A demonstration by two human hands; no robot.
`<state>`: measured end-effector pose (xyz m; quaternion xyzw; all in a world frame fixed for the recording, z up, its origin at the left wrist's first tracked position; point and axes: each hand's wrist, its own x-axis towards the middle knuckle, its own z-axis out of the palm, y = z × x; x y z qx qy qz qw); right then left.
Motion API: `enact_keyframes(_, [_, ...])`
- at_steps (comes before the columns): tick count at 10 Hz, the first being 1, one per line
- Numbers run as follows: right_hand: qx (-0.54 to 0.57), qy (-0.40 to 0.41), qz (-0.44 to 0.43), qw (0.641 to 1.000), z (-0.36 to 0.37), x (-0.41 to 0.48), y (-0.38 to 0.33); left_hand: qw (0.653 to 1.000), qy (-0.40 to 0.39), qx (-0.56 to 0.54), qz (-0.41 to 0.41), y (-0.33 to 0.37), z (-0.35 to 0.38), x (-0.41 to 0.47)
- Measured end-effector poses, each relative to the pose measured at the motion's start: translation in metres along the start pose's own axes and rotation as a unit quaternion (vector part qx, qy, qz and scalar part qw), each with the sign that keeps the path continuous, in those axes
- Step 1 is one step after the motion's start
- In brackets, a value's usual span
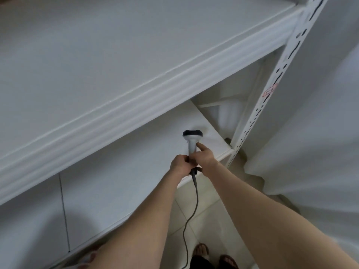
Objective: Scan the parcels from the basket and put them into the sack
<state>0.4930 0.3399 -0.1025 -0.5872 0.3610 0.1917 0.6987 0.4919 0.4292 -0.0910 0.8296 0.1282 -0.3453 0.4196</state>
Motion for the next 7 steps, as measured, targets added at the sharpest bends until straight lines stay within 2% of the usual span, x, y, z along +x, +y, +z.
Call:
enact_keyframes(4, [0.009, -0.006, 0.012, 1.0, 0.015, 0.075, 0.027, 0.998, 0.056, 0.01, -0.002, -0.03, 0.014, 0.069])
enact_keyframes(6, [-0.013, -0.019, -0.011, 1.0, 0.018, 0.071, 0.03, 0.999, 0.041, 0.016, 0.006, -0.03, 0.015, 0.069])
enact_keyframes(7, [-0.053, -0.025, -0.015, 0.998, 0.014, 0.056, 0.024, 0.998, 0.022, 0.054, 0.007, -0.026, 0.012, 0.06])
